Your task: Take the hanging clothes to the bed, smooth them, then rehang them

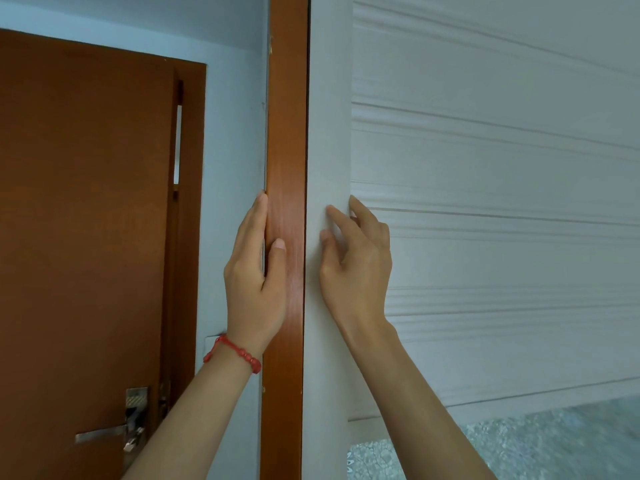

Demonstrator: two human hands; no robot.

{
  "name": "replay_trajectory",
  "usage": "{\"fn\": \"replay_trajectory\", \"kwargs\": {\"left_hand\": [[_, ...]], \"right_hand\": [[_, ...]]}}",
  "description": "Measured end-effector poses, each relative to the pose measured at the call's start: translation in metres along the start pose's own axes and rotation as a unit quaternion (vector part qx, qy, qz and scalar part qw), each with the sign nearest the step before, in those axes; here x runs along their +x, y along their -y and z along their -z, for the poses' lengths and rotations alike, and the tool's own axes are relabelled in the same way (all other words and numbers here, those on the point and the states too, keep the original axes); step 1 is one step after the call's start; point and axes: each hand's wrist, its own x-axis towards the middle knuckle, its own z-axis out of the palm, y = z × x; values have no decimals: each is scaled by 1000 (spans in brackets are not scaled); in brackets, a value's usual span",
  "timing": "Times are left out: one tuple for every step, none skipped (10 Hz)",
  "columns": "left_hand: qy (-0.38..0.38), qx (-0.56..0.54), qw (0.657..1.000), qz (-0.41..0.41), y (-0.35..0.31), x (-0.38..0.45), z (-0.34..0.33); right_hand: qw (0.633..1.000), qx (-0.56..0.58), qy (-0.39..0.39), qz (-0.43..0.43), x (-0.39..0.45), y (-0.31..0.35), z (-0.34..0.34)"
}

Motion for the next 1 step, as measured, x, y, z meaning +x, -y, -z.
{"fn": "replay_trajectory", "kwargs": {"left_hand": [[0,-29,999,26,-9,10,15]], "right_hand": [[992,106,12,-65,17,-6,22]]}}
